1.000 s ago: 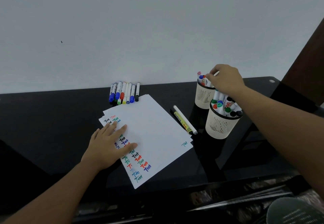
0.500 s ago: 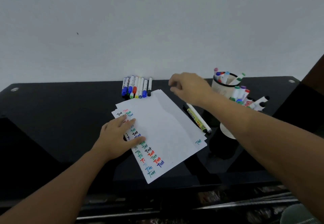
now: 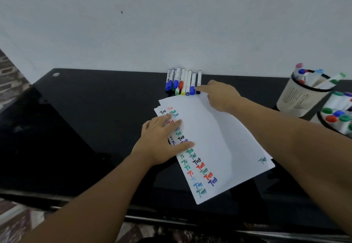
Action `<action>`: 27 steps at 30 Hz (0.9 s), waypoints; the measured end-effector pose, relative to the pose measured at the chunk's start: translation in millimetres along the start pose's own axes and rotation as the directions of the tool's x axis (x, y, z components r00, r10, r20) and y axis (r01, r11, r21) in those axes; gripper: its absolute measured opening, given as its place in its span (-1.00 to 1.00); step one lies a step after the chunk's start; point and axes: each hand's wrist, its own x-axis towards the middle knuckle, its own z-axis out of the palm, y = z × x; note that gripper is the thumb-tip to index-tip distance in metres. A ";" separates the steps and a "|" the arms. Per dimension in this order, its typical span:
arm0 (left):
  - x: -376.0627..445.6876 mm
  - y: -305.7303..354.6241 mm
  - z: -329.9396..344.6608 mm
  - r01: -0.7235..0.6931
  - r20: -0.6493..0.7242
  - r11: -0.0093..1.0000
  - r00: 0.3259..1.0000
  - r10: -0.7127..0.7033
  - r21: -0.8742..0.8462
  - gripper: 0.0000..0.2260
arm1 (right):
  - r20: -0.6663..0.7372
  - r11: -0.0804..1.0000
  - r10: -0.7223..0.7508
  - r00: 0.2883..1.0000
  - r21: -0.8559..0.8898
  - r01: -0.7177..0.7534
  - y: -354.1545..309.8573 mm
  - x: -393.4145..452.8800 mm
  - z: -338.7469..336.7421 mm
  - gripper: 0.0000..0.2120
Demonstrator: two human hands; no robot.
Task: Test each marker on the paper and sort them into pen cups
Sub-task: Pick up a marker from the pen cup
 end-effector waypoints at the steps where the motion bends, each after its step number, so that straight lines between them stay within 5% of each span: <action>1: 0.2 -0.8 0.2 0.002 0.000 1.000 1.000 -0.002 -0.002 -0.15 | -0.007 1.000 -0.008 1.000 -0.009 0.008 0.0 4.0 2.6 -0.37; 8: 2.5 -2.6 0.4 0.006 -0.002 1.000 1.000 -0.006 0.006 -0.14 | -0.133 0.991 -0.099 0.986 -0.098 0.086 2.9 10.7 8.9 -0.72; 13: 2.7 -4.4 2.3 0.007 -0.009 1.000 1.000 -0.007 0.014 -0.14 | -0.087 0.986 -0.121 0.989 -0.129 0.109 8.6 12.3 9.4 -0.47; 17: 2.9 -3.4 3.2 0.010 -0.014 1.000 1.000 -0.010 0.003 -0.13 | -0.061 0.971 -0.152 0.986 -0.194 0.138 9.4 16.1 11.1 -0.60; 22: 4.5 -5.5 3.2 0.004 -0.036 1.000 0.999 -0.004 0.000 -0.12 | -0.279 0.898 -0.366 0.888 -0.355 0.259 15.8 14.8 13.4 -0.73; 27: 3.6 -4.6 2.6 -0.029 -0.128 0.996 0.992 0.018 -0.082 -0.28 | -0.292 0.904 -0.425 0.857 -0.187 0.384 -6.9 -9.5 -8.4 -0.73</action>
